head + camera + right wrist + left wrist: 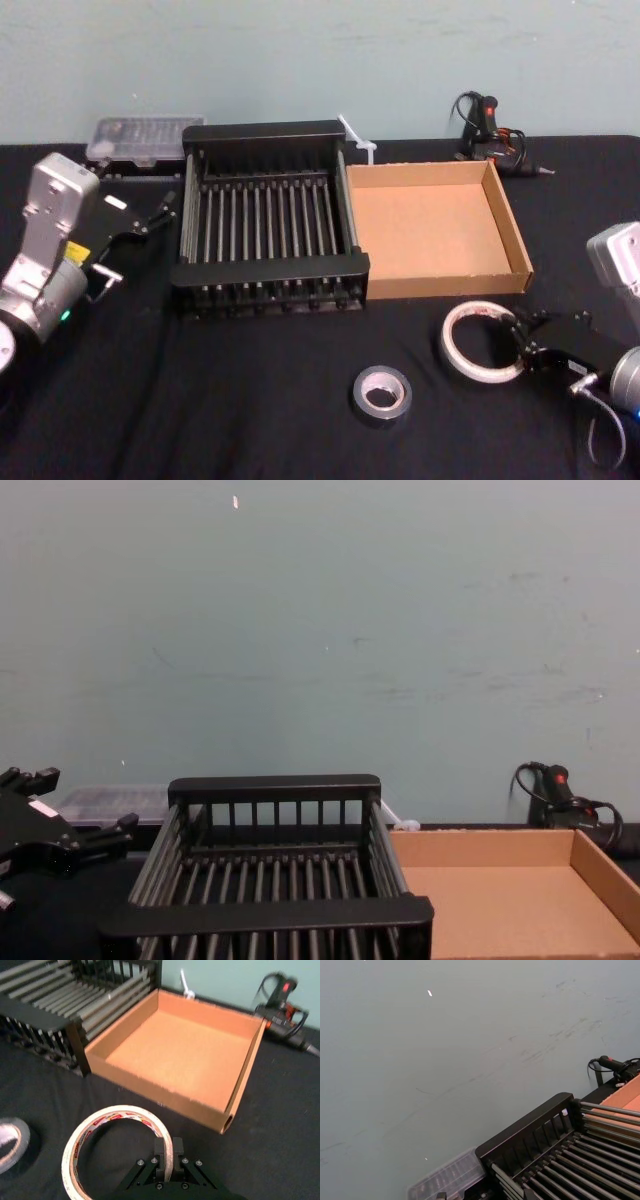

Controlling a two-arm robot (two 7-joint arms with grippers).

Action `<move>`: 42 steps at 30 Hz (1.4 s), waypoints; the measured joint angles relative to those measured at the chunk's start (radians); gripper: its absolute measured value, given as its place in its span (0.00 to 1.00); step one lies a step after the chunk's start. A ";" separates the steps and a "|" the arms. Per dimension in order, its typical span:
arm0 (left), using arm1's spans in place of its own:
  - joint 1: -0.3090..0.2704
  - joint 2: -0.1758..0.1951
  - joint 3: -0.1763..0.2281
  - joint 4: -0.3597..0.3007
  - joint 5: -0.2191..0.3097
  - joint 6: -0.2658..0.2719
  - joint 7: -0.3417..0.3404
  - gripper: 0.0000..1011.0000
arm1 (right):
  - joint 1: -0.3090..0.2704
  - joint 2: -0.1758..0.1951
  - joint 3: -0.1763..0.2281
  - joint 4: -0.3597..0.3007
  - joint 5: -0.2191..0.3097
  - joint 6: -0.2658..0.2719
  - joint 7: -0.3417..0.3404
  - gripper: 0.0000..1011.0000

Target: Pick up the white tape and place it into the black box , Pick up the silver tape and place it into the brown box.

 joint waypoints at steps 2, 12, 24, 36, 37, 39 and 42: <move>0.000 0.000 0.000 0.000 0.000 0.000 0.000 0.99 | -0.002 0.000 0.011 -0.016 0.004 -0.006 0.000 0.10; 0.000 0.000 0.000 0.000 0.000 0.000 0.000 0.99 | 0.053 -0.014 0.021 -0.028 0.000 -0.031 -0.006 0.10; 0.000 0.000 0.000 0.000 0.000 0.000 0.000 0.99 | 0.194 -0.057 -0.032 0.065 -0.042 -0.032 -0.003 0.10; 0.000 0.000 0.000 0.000 0.000 0.000 0.000 0.99 | 0.333 -0.105 -0.096 0.156 -0.076 -0.042 0.029 0.10; 0.000 0.000 0.000 0.000 0.000 0.000 0.000 0.99 | 0.351 -0.112 -0.106 0.169 -0.080 -0.045 0.036 0.10; 0.000 0.000 0.000 0.000 0.000 0.000 0.000 0.99 | 0.367 -0.117 -0.115 0.180 -0.083 -0.047 0.041 0.10; 0.000 0.000 0.000 0.000 0.000 0.000 0.000 0.99 | 0.398 -0.129 -0.132 0.202 -0.089 -0.052 0.052 0.10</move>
